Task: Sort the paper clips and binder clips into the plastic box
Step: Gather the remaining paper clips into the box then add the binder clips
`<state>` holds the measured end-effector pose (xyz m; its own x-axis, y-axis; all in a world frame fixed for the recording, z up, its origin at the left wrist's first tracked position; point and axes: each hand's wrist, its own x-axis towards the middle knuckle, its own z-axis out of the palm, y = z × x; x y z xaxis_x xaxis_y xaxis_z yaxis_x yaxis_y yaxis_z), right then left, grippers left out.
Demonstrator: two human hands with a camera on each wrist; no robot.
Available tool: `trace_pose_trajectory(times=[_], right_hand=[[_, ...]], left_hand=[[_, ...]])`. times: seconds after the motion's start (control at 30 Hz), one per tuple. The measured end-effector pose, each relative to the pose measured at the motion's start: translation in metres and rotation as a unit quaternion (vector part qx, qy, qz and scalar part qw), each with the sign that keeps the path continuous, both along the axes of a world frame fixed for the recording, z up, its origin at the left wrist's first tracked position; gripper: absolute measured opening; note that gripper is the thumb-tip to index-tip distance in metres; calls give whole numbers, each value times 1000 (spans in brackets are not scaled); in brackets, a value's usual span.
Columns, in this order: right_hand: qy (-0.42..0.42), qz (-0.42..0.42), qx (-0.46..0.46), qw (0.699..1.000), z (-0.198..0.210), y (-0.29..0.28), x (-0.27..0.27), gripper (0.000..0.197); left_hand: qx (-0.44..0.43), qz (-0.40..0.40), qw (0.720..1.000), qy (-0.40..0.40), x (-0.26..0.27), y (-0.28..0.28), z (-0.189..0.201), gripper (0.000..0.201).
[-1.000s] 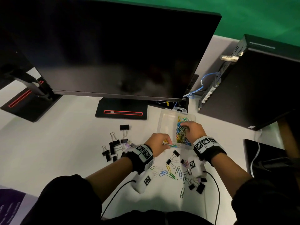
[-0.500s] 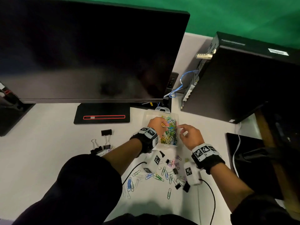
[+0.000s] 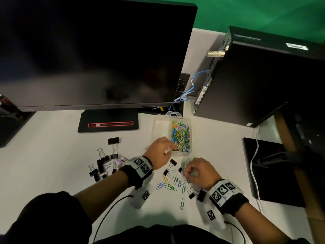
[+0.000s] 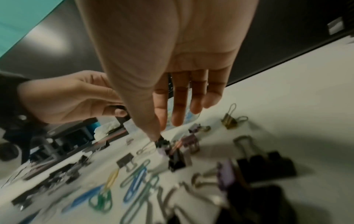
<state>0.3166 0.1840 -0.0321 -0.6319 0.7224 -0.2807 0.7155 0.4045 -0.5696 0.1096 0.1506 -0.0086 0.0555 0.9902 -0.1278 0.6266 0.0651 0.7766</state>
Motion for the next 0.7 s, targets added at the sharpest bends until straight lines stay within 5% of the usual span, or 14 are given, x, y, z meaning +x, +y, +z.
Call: trace_pose_trajectory(times=[0.37,0.7], right_hand=[[-56,23,11,998,-9,-20,9,35],[-92,-17,40,995,1,-21,18,25]], left_hand=[[-115,-122,973,161,4,-34,-35,37],[-106,-88,982,129,3,-37,-37,21]])
